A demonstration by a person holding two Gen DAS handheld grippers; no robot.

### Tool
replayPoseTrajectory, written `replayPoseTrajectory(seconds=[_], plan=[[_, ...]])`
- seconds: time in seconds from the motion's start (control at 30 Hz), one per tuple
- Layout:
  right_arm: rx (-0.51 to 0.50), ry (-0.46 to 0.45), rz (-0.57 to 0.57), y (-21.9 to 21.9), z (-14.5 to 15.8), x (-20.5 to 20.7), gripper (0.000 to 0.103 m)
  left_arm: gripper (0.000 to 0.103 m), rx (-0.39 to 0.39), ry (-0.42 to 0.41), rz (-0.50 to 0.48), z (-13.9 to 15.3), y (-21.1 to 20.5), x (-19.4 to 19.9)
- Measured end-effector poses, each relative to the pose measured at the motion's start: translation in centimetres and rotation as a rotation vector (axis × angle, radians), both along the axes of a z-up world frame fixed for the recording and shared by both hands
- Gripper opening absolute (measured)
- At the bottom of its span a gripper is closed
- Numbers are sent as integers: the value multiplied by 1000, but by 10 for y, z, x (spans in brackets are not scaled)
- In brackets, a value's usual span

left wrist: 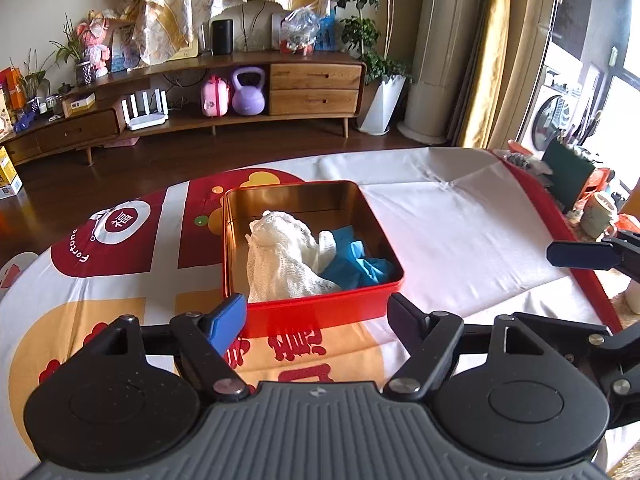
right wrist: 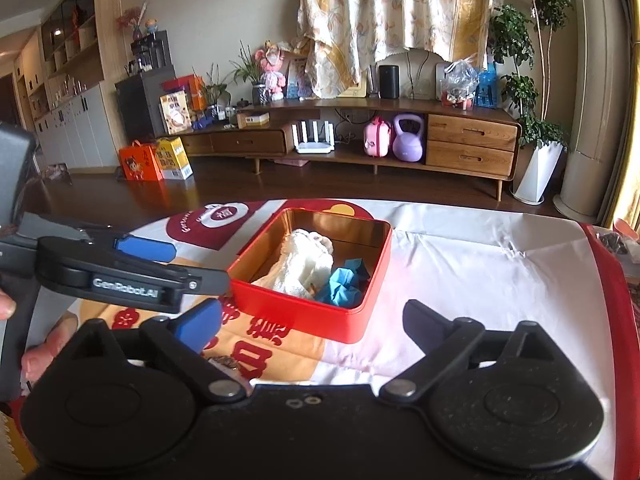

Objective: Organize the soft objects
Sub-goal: 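Open both tools and withdraw them from the red tin, then grasp the yellow rubber duck with the left tool while the right tool grasps the white mesh bag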

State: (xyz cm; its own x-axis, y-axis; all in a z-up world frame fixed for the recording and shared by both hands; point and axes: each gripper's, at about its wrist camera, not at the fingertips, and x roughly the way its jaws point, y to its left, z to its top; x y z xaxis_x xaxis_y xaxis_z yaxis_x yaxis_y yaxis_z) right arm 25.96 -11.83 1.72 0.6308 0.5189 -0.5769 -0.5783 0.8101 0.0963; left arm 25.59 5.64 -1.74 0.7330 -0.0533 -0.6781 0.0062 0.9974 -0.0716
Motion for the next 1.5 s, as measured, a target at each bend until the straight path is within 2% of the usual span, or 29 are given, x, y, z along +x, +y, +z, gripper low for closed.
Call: replayPoseTrajectory(seconds=[0.13, 0.37, 0.6, 0.67, 0.77, 0.87, 1.07, 1.27, 1.5], plan=[[12, -8, -8, -6, 1, -14, 102, 83, -22, -40, -4, 7, -1, -24], [26, -5, -20, -16, -7, -33, 102, 87, -51, -56, -36, 6, -5, -58], [34, 16, -27, -27, -26, -54, 102, 90, -107, -41, -54, -11, -5, -83], [21, 13, -32, -28, -33, -63, 102, 103, -116, -46, -37, -16, -5, -89], [7, 18, -46, -29, -46, -74, 102, 103, -135, -83, -2, -24, -4, -98], [1, 42, -40, -28, -58, -84, 103, 103, -138, -59, 3, -35, -6, -101], [-34, 78, -24, -20, -81, -102, 102, 103, -75, -55, -30, -54, -19, -104], [-45, 133, -10, -13, -103, -107, 99, 103, 44, -45, -83, -75, -37, -101], [-85, 146, -10, -1, -121, -109, 99, 103, 61, -1, -113, -101, -46, -90]])
